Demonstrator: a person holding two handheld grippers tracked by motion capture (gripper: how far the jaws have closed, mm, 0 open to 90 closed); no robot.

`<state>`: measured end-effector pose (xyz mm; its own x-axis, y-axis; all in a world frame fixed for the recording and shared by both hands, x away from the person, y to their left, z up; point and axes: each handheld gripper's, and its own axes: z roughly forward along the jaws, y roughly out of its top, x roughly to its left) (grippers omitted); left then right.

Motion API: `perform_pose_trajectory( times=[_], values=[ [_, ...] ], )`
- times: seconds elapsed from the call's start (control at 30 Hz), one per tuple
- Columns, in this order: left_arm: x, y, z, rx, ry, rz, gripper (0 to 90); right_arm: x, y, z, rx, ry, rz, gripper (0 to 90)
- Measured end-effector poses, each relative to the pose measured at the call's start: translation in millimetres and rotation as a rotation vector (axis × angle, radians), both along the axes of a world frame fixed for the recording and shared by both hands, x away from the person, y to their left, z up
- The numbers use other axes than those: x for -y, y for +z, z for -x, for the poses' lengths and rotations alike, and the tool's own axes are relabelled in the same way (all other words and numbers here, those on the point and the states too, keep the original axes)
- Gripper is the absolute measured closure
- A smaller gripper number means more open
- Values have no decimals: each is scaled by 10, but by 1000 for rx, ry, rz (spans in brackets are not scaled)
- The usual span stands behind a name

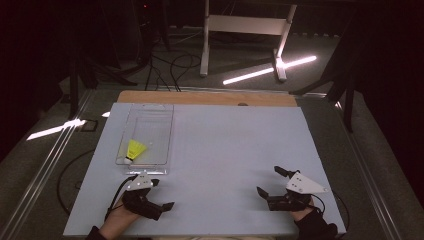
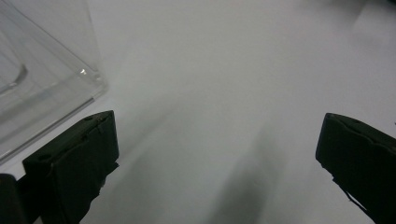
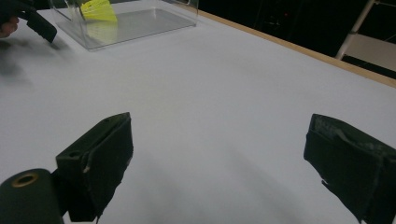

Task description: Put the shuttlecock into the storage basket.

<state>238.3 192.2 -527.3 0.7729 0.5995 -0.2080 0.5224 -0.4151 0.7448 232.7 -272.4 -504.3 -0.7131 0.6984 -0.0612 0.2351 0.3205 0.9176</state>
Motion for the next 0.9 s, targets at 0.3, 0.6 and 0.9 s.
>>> perform_pose_trajectory(
  times=[0.3, 0.6, 0.9],
  values=[
    [-44, -10, -31, 19, 51, 17, 3, -2, -21, -9, -10, -1, 6, 81],
    [-64, -12, -39, 17, 58, 39, 3, -4, -37, -19, -17, -3, 10, 81],
    [-58, -16, -32, 16, 52, 37, 3, -8, -47, -24, -24, 3, 11, 81]
  ],
)
